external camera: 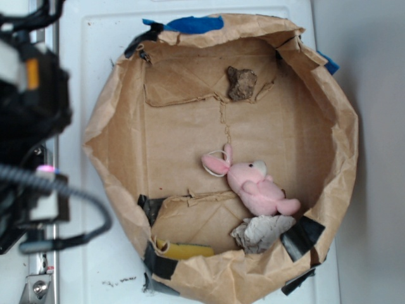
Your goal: Grab the rock.
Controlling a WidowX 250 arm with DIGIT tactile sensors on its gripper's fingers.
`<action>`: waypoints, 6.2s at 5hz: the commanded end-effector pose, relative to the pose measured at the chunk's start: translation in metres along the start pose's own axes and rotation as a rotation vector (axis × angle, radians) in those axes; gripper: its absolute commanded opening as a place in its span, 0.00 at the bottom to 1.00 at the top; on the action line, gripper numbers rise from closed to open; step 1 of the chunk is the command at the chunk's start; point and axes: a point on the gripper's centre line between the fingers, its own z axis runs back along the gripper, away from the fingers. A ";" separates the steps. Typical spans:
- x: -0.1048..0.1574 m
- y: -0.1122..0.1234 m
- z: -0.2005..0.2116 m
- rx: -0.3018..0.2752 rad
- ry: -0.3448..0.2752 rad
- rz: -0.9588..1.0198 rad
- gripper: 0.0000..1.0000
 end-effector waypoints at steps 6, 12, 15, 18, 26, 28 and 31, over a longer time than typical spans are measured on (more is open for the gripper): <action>0.061 0.033 -0.051 -0.029 -0.075 0.000 1.00; 0.121 0.008 -0.115 -0.014 -0.081 0.064 1.00; 0.103 0.013 -0.117 0.045 -0.155 0.438 1.00; 0.103 0.013 -0.117 0.045 -0.155 0.438 1.00; 0.121 0.070 -0.169 0.141 -0.195 0.510 1.00; 0.125 0.071 -0.175 0.138 -0.184 0.509 1.00; 0.131 0.074 -0.188 0.168 -0.149 0.528 1.00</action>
